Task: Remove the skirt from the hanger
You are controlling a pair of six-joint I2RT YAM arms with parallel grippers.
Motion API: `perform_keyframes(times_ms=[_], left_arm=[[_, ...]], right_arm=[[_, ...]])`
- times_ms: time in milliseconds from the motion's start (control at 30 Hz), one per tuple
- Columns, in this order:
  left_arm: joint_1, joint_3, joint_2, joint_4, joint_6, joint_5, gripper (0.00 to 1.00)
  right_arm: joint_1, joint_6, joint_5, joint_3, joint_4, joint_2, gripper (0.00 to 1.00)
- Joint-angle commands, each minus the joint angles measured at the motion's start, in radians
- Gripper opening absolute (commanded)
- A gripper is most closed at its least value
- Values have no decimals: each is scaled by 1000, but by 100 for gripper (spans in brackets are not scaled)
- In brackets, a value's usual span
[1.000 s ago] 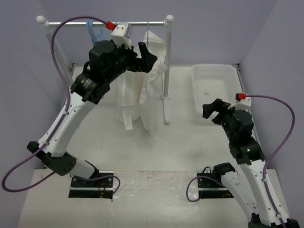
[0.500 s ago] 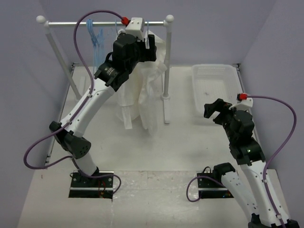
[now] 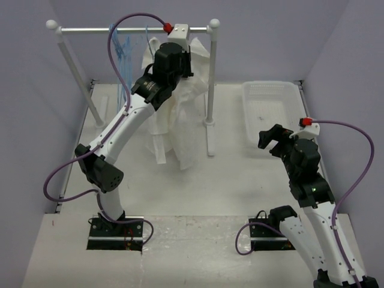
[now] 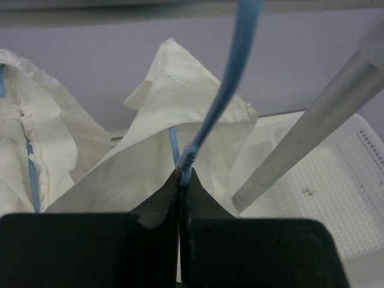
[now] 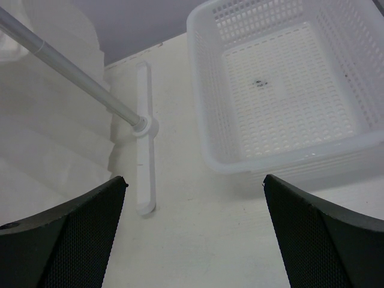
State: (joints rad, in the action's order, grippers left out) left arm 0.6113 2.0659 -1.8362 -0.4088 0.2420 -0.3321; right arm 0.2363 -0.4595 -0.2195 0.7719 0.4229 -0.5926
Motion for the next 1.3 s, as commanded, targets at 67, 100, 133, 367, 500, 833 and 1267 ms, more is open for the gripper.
perform_keyframes(times_ms=[67, 100, 133, 367, 500, 833, 1267], left_arm=[[7, 83, 32, 71, -1, -39, 0], [7, 85, 46, 79, -4, -38, 0], [7, 86, 52, 84, -6, -41, 0], [11, 68, 118, 82, 6, -148, 0], [19, 2, 195, 74, 2, -186, 0], [41, -254, 388, 87, 59, -156, 0], [180, -619, 624, 140, 296, -340, 0]], right_arm=[[0, 12, -24, -6, -4, 16, 99], [0, 10, -20, -6, -3, 17, 99], [0, 12, -17, -6, -1, 17, 99], [-2, 19, 6, -5, 2, 24, 99], [0, 18, 14, -6, 11, 24, 99], [0, 99, 213, -3, -25, 20, 99], [335, 263, 347, 30, -23, -35, 99]])
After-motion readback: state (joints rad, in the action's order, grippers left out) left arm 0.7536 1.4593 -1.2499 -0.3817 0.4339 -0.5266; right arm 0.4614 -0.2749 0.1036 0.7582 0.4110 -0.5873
